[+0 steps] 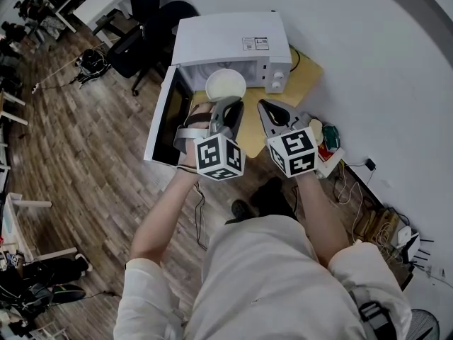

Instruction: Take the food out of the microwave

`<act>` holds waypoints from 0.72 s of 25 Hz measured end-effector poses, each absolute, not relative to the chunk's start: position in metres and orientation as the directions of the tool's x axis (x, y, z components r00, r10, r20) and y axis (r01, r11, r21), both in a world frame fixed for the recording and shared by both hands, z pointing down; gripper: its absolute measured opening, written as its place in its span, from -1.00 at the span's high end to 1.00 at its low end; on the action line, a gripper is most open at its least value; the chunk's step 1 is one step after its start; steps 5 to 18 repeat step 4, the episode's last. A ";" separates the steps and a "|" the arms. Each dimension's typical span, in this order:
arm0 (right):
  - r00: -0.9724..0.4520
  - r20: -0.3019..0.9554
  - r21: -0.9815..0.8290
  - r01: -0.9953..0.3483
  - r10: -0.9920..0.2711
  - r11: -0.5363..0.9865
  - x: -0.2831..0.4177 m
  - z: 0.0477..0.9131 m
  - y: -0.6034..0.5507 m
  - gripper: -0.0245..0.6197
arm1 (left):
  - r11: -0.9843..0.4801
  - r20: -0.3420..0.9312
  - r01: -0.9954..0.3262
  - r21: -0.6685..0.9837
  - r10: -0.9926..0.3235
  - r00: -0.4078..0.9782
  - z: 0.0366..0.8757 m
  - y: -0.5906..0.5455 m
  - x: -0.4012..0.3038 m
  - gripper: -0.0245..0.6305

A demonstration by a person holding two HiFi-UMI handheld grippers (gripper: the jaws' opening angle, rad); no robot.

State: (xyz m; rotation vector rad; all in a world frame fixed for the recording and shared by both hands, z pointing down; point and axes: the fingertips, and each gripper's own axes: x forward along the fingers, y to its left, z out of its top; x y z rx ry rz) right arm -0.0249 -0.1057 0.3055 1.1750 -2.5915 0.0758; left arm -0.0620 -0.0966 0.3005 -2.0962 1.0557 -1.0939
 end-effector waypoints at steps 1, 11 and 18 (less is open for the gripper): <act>-0.624 0.287 0.074 -0.742 -0.727 0.666 -0.024 0.305 -0.105 0.93 | -0.544 0.419 -0.390 -0.743 -0.833 0.362 0.301 -0.096 -0.061 0.80; -0.624 0.287 0.077 -0.741 -0.727 0.667 -0.022 0.305 -0.102 0.93 | -0.544 0.421 -0.388 -0.743 -0.832 0.361 0.302 -0.094 -0.060 0.80; -0.624 0.287 0.077 -0.741 -0.727 0.667 -0.022 0.305 -0.102 0.93 | -0.544 0.421 -0.388 -0.743 -0.832 0.361 0.302 -0.094 -0.060 0.80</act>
